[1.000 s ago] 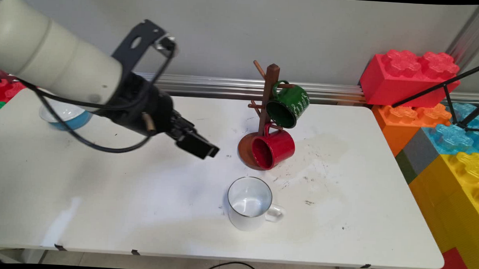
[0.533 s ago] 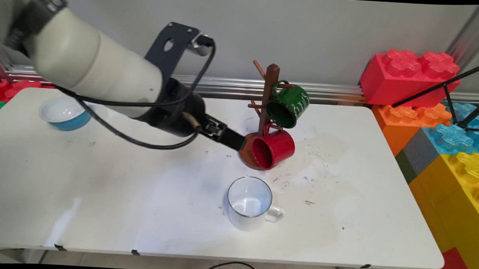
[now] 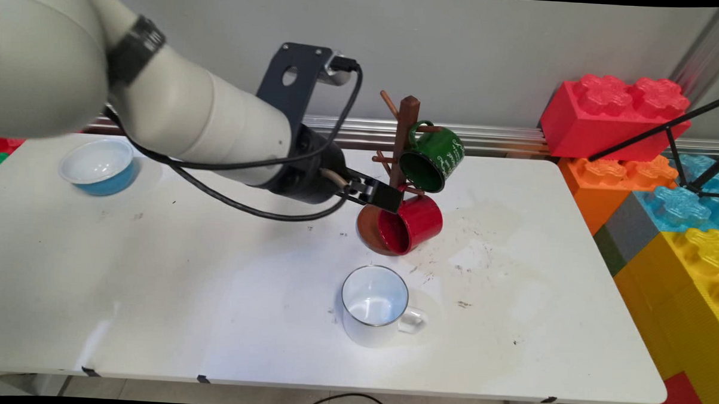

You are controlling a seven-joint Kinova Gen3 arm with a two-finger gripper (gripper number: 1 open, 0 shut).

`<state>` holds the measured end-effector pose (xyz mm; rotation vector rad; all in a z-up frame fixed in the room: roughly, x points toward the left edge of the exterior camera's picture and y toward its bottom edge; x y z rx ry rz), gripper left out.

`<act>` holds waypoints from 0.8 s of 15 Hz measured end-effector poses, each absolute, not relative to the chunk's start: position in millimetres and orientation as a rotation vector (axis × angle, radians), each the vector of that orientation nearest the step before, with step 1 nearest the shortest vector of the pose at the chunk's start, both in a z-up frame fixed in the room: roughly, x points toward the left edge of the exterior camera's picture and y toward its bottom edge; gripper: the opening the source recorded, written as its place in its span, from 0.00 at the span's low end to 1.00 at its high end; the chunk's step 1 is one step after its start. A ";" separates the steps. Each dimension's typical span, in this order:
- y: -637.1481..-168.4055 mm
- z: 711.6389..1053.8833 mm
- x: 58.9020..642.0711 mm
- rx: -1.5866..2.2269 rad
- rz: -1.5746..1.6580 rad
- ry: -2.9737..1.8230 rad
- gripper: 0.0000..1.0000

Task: Pick up the green mug from the rack

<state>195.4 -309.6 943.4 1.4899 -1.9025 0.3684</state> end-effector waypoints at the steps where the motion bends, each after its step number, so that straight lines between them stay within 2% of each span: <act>1: -310.6 941.0 193.3 1.489 0.370 -1.896 1.00; 12: -332.2 905.4 167.1 1.355 0.410 -1.832 1.00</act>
